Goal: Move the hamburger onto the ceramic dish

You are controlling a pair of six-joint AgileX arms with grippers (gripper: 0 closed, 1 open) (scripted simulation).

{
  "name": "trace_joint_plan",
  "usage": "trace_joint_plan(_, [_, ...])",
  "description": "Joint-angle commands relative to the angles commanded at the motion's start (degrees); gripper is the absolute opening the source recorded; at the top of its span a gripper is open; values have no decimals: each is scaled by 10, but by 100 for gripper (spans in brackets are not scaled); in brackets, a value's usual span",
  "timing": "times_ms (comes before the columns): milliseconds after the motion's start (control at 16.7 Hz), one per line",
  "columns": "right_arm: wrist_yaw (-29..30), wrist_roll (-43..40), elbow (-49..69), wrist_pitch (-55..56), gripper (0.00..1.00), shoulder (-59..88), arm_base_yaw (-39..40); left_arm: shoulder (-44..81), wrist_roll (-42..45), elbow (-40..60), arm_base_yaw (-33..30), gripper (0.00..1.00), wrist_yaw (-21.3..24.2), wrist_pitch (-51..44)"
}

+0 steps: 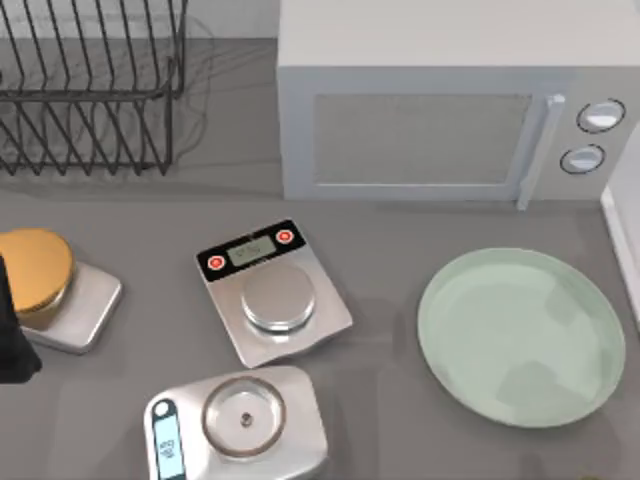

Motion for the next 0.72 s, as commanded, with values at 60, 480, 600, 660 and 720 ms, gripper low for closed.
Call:
trace_joint_plan(60, [-1, -18, 26, 3, 0, 32, 23, 0, 0, 0, 0, 100, 0, 0])
trace_joint_plan(480, [-4, -128, 194, 39, 0, 237, 182, 0, 0, 0, 0, 100, 0, 0])
trace_joint_plan(600, [-4, -135, 205, 43, 0, 249, 193, 0, 0, 0, 0, 100, 0, 0])
trace_joint_plan(660, [-4, -135, 205, 43, 0, 249, 193, 0, 0, 0, 0, 100, 0, 0])
trace_joint_plan(720, [-4, -135, 205, 43, 0, 249, 193, 0, 0, 0, 0, 100, 0, 0])
